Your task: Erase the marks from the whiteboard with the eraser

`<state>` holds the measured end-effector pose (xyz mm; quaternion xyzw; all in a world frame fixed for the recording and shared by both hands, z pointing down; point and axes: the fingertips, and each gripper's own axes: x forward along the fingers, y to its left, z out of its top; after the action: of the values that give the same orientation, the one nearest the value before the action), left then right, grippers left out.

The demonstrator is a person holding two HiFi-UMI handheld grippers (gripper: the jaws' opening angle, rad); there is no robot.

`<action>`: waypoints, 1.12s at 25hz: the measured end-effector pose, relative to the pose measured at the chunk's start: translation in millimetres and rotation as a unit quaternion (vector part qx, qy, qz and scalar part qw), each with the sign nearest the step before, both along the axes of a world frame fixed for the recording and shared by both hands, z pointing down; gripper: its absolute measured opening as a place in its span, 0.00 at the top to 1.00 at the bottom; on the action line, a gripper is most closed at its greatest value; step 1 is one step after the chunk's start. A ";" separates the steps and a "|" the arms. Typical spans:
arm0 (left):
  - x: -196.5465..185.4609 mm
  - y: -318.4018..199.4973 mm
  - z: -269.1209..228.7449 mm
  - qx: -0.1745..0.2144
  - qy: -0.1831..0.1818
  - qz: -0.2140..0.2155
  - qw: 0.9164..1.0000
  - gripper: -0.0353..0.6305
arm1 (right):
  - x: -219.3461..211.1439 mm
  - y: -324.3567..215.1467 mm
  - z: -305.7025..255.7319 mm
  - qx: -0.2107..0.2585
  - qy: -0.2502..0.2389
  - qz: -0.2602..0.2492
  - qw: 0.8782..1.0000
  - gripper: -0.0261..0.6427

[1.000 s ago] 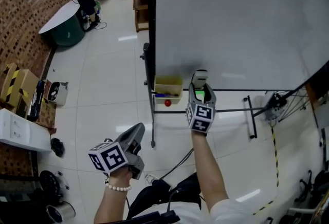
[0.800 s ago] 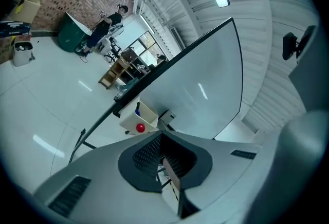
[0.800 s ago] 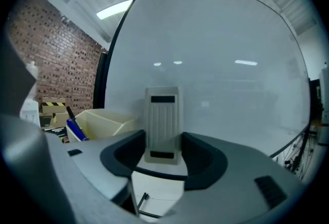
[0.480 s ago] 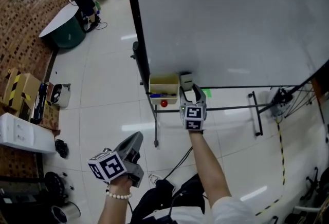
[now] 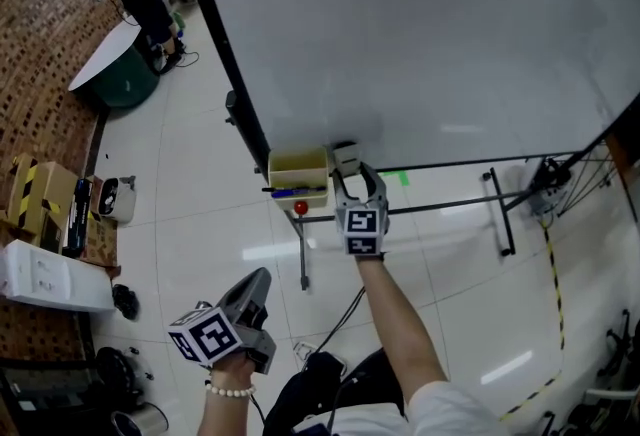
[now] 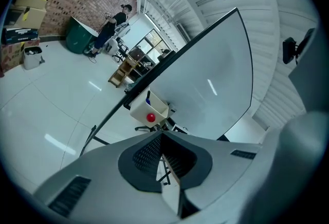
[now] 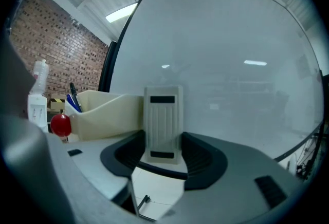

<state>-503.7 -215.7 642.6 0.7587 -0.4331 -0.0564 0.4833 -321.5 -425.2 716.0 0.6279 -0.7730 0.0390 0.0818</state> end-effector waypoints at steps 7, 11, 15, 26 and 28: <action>73.8 -8.6 -3.8 -0.006 -0.002 -0.004 1.000 0.95 | 60.9 0.5 -11.4 0.006 -0.026 0.009 1.000 0.58; 131.6 -12.4 -6.0 -0.005 0.006 -0.014 1.000 0.95 | 101.5 3.1 -12.9 -0.003 -0.027 -0.001 1.000 0.58; 188.8 -26.1 -2.2 0.006 -0.036 -0.024 0.999 0.95 | 142.3 4.1 -18.3 -0.013 -0.037 -0.010 0.999 0.58; 301.2 -55.9 10.9 0.028 -0.214 0.010 0.976 0.95 | 233.1 9.6 -29.3 -0.050 -0.045 -0.006 0.998 0.58; 315.4 -60.5 16.8 0.027 -0.223 0.025 0.974 0.95 | 247.7 9.4 -29.9 -0.048 -0.044 0.005 0.998 0.58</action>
<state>-188.3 -276.2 659.4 0.7754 -0.5094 0.1144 0.3553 -73.8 -415.9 686.2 0.6244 -0.7703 0.1039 0.0771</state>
